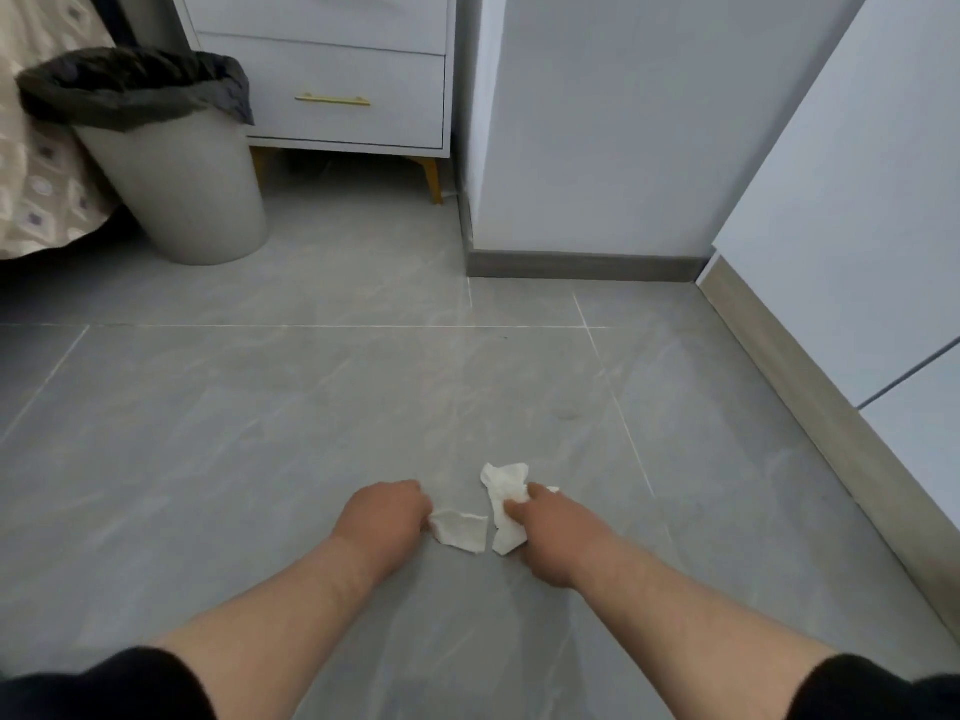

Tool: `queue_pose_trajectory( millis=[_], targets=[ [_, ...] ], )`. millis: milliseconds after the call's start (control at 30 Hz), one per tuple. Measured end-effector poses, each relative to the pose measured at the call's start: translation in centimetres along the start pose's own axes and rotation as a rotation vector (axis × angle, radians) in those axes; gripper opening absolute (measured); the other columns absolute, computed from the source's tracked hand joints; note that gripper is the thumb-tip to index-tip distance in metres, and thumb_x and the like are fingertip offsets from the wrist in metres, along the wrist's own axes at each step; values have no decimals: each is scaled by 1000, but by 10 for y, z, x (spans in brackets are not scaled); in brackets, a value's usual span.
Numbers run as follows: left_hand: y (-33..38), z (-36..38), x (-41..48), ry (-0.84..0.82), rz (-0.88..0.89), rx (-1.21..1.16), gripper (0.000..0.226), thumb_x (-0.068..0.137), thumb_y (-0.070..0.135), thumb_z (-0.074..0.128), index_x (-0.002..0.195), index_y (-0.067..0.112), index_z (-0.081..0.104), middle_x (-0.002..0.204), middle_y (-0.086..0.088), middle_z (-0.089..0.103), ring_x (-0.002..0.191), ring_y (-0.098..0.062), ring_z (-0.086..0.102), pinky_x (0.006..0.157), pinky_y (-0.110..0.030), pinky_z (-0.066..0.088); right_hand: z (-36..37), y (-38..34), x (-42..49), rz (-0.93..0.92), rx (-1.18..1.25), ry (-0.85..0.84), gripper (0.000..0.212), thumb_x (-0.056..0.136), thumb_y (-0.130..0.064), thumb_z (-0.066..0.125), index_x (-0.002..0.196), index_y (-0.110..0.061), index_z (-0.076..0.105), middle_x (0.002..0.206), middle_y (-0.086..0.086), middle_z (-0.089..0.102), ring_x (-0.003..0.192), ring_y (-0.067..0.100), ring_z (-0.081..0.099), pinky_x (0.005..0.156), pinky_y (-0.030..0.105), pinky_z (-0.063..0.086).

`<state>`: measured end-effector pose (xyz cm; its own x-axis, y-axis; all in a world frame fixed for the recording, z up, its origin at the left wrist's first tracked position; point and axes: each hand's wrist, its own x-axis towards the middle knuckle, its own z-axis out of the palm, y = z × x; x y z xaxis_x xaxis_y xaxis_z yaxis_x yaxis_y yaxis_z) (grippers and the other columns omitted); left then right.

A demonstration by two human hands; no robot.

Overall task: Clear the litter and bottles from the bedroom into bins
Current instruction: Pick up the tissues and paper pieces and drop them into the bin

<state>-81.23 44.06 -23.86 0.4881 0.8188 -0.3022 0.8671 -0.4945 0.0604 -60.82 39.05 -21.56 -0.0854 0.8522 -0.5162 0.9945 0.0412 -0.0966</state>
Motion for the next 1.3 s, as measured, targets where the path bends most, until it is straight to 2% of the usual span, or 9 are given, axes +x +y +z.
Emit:
queue_pose_trajectory(
  millis=[133, 333, 433, 500, 633, 800, 967, 1100, 1300],
  targets=[
    [20, 5, -33, -93, 56, 95, 29, 93, 8, 37, 111, 9, 59, 118, -14, 58, 108, -34, 59, 85, -39, 45, 22, 13, -28, -49, 17, 113, 32, 87, -16, 57, 118, -11, 61, 124, 14, 55, 114, 30, 53, 90, 30, 36],
    [32, 7, -70, -93, 4, -87, 22, 92, 15, 36, 99, 14, 58, 115, -12, 61, 106, -31, 59, 82, -34, 44, 53, 31, -72, -44, 53, 198, 25, 86, -22, 50, 107, -11, 58, 109, 11, 57, 103, 30, 51, 72, 29, 31],
    [33, -2, -87, -11, -30, -195, 18, 94, 24, 39, 96, 18, 56, 113, -10, 61, 107, -29, 59, 83, -33, 43, 40, 33, -92, 28, 442, 404, 33, 77, -28, 46, 95, -10, 67, 92, 3, 63, 88, 13, 56, 70, 17, 34],
    [31, -10, -97, 72, -45, -282, 14, 95, 27, 40, 83, 23, 46, 108, -8, 63, 104, -28, 59, 80, -33, 41, 31, 38, -98, 165, 643, 545, 15, 77, -6, 51, 78, -18, 60, 77, -9, 59, 76, 4, 56, 64, 12, 37],
    [20, -25, -108, 155, -112, -407, 35, 95, 27, 42, 63, 24, 26, 82, -4, 56, 88, -26, 58, 64, -30, 29, 30, 48, -96, 382, 688, 497, 23, 80, 2, 51, 69, -18, 46, 71, 2, 56, 73, 25, 53, 58, 25, 37],
    [8, -47, -125, 223, -207, -540, 25, 92, 23, 45, 68, 16, 45, 62, 3, 48, 61, -19, 47, 56, -32, 32, 40, 48, -89, 492, 920, 401, 20, 85, -1, 52, 67, -11, 48, 63, 6, 51, 56, 21, 46, 54, 29, 37],
    [2, -71, -130, 301, -212, -587, 22, 89, 19, 47, 69, 11, 50, 58, 0, 47, 56, -22, 42, 49, -30, 29, 11, 54, -103, 575, 1327, 450, 22, 87, 7, 40, 73, -9, 47, 64, 11, 43, 47, 18, 36, 45, 23, 28],
    [4, -83, -134, 343, -189, -602, 20, 89, 18, 47, 76, 7, 57, 60, -3, 52, 57, -24, 45, 47, -28, 30, 13, 56, -117, 537, 934, 278, 15, 84, -21, 55, 76, -10, 49, 71, 9, 48, 58, 20, 44, 52, 26, 35],
    [-8, -85, -141, 326, -193, -617, 18, 89, 17, 48, 76, 9, 58, 65, -4, 56, 65, -27, 52, 53, -31, 34, 60, 21, -116, 528, 270, 23, 82, 69, -71, 63, 127, -16, 48, 127, 8, 44, 118, 29, 51, 98, 32, 41]
  ],
)
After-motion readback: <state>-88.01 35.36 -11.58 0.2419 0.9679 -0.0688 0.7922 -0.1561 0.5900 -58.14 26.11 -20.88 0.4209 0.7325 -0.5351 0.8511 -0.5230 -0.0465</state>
